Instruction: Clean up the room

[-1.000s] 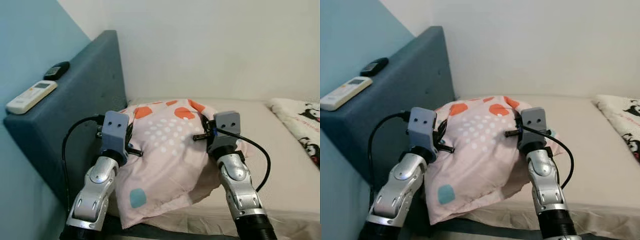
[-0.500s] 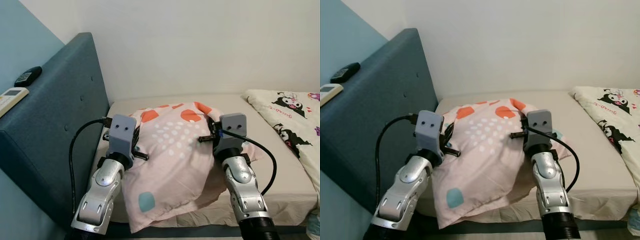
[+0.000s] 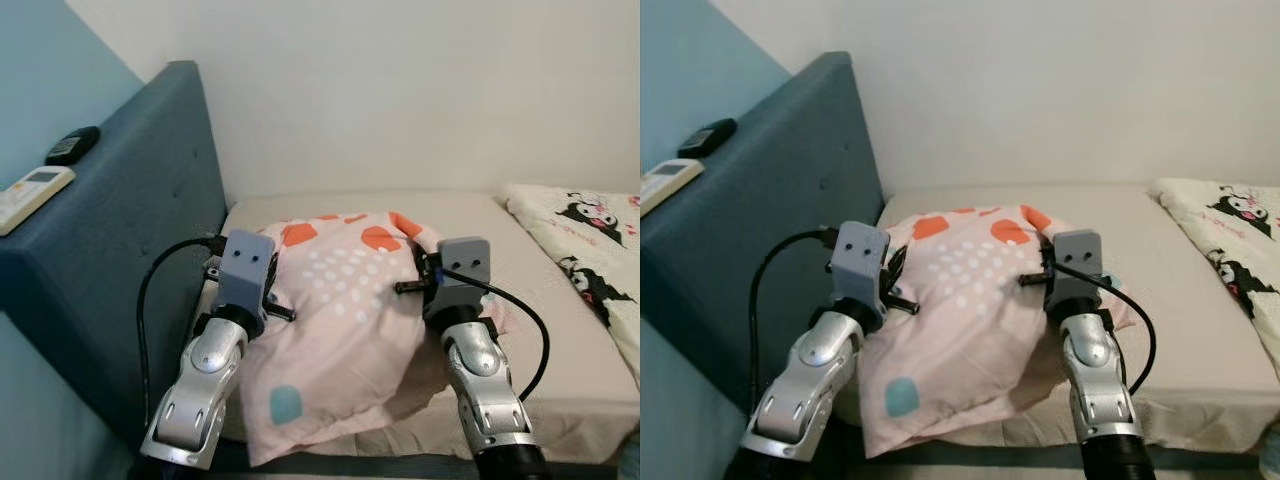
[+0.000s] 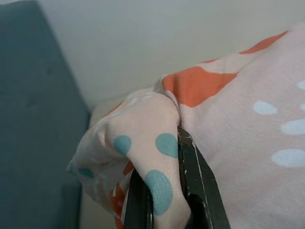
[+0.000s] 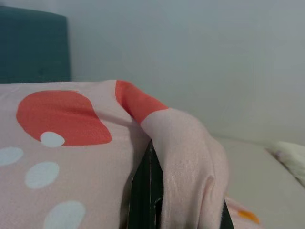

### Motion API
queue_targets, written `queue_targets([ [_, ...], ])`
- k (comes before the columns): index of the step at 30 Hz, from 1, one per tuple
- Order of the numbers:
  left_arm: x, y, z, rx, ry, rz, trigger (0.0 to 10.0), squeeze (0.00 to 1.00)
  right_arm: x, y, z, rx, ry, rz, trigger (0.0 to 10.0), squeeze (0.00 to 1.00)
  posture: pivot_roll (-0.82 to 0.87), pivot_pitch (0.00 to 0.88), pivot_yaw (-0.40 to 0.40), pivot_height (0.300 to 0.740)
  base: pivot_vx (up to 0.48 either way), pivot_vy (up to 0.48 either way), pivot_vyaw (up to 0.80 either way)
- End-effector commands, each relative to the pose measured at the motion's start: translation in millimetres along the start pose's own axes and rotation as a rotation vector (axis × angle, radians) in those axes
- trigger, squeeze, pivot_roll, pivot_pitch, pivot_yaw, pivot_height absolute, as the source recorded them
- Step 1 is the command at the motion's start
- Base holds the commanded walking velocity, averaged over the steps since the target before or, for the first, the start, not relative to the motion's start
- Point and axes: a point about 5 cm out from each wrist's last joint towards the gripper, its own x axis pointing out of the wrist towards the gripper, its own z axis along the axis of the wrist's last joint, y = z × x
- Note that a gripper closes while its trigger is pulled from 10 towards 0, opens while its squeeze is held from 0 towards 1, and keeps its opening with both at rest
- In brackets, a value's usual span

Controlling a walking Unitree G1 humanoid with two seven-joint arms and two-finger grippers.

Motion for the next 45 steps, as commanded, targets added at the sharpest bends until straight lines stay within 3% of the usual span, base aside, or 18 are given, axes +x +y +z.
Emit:
queue_targets([
  [1,-0.8,-2.9,9,0.004,-0.052,-0.011,10.0,0.00,0.2,-3.7,10,-0.006,-0.055,-0.023,10.0,0.00,0.00,0.088,0.028,0.740,0.000,0.000,0.66],
  [26,2.1,-8.8,3,0.029,-0.025,-0.050,10.0,0.00,-4.9,-11.5,6,0.007,-0.043,-0.052,10.0,0.00,0.00,0.098,0.025,0.740,0.000,0.000,0.00],
  [36,-7.1,-1.4,-17,-0.015,0.055,-0.003,10.0,0.00,-12.9,-14.0,-7,-0.045,0.026,-0.048,10.0,0.00,-0.01,0.103,0.027,0.740,0.000,0.000,0.00],
  [45,-6.4,-0.4,-13,-0.037,0.026,0.006,10.0,0.00,-12.2,-19.1,-4,-0.049,0.012,-0.062,10.0,0.00,-0.02,0.105,0.028,0.740,0.000,0.000,0.00],
])
